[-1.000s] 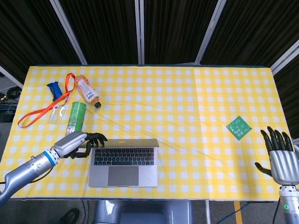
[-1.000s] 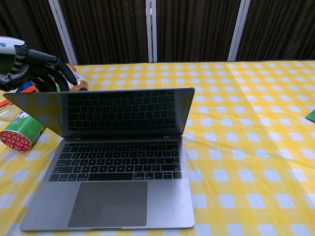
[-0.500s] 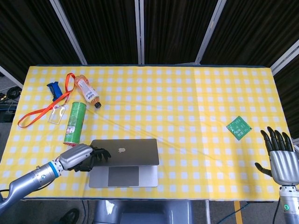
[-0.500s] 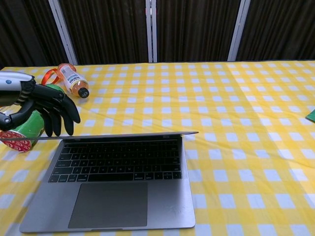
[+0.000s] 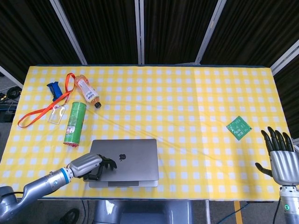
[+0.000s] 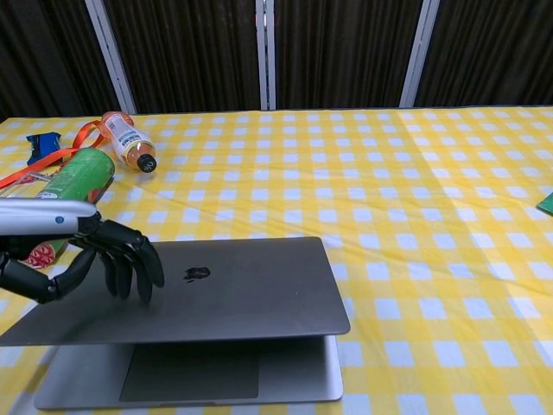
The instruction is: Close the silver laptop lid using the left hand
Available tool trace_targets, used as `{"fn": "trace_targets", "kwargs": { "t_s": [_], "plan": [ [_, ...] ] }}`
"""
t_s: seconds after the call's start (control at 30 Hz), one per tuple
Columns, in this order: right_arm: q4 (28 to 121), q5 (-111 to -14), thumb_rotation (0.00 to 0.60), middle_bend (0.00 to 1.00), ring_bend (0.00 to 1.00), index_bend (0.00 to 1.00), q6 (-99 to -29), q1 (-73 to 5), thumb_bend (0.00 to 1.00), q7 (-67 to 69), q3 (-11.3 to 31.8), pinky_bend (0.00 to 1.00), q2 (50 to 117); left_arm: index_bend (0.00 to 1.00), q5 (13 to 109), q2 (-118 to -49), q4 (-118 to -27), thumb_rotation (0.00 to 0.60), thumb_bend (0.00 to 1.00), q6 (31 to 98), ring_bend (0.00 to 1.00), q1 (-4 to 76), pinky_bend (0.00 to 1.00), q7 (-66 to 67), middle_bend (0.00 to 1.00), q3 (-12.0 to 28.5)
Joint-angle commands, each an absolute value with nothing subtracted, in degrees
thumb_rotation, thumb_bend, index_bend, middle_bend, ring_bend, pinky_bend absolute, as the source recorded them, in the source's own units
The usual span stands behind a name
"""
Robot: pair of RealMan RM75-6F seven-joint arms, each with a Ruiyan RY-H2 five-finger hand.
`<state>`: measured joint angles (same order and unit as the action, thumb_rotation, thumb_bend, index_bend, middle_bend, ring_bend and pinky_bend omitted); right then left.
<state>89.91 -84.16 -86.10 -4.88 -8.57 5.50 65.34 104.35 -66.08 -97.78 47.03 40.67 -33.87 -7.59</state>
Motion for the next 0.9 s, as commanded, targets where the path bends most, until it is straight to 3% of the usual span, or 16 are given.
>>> {"fn": "trace_targets", "kwargs": {
  "t_s": [0.03, 0.7, 0.9],
  "plan": [
    [89.9, -84.1, 0.6, 0.0, 0.0, 0.0, -86.1, -4.8, 0.0, -8.4, 5.5, 0.0, 65.3, 0.28, 103.8, -67.2, -97.6, 0.462, 1.0, 46.4, 0.34, 41.0, 0.31, -32.0, 0.31, -8.3],
    [89.8, -83.8, 0.6, 0.0, 0.0, 0.0, -85.8, -4.9, 0.0, -8.2, 5.6, 0.0, 65.1, 0.28, 100.1, -72.4, -96.1, 0.461, 1.0, 42.6, 0.34, 42.1, 0.31, -25.4, 0.31, -12.3],
    [89.9, -83.8, 0.6, 0.0, 0.0, 0.0, -85.9, -4.8, 0.0, -7.8, 5.6, 0.0, 65.0, 0.31, 105.1, -69.7, -95.9, 0.452, 1.0, 60.0, 0.33, 38.3, 0.26, -27.9, 0.3, -10.4]
  ]
}}
